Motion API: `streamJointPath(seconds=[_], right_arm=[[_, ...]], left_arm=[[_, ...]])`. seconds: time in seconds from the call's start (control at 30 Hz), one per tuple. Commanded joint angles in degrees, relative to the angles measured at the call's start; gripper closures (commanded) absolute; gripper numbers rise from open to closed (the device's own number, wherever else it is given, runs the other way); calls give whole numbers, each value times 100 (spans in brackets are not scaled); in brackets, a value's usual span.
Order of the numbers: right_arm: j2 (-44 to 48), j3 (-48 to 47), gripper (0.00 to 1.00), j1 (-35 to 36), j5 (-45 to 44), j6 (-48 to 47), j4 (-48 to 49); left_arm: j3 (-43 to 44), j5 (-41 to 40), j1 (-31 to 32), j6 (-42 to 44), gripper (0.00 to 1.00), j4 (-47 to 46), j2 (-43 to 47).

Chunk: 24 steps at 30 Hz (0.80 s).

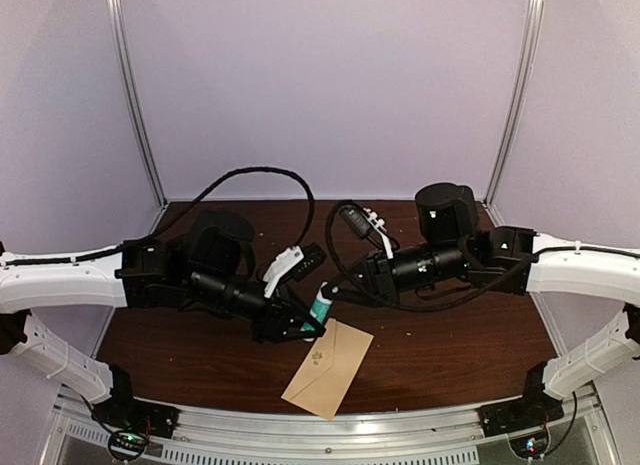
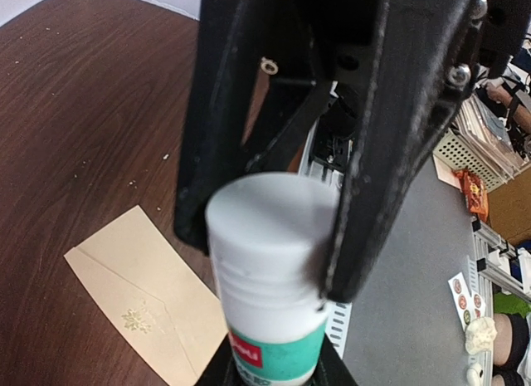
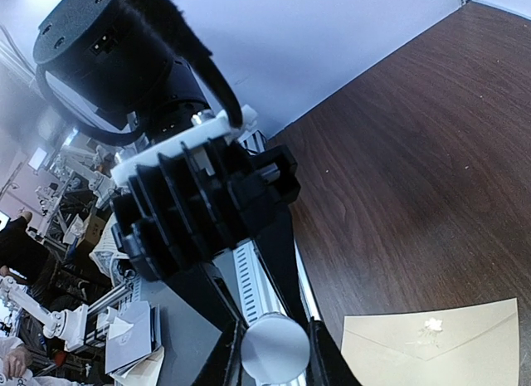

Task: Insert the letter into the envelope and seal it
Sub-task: Close the solid glue cap on the solid glue.

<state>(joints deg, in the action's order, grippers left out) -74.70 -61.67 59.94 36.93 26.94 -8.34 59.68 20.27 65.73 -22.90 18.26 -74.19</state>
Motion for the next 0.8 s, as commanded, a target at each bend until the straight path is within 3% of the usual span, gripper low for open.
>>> streamJointPath(seconds=[0.0,0.33,0.63,0.7,0.77], right_arm=[[-332,166,100,689,1015,-4,-442],[-402,129,100,996,1167,-127,-688],[-152,-80,100,905,-293,-26,-1133],[43,-69,93,760,-639,150,-1075],[270,-35,72,581,-1042,305,-1013]], left_arm=[[296,-385,-158,19,100,-2328,179],[272,-227,-260,68,100,-2488,314],[172,-333,-324,158,100,-2369,295],[110,-324,-326,162,100,-2356,260],[47,-314,-327,147,100,-2354,234]])
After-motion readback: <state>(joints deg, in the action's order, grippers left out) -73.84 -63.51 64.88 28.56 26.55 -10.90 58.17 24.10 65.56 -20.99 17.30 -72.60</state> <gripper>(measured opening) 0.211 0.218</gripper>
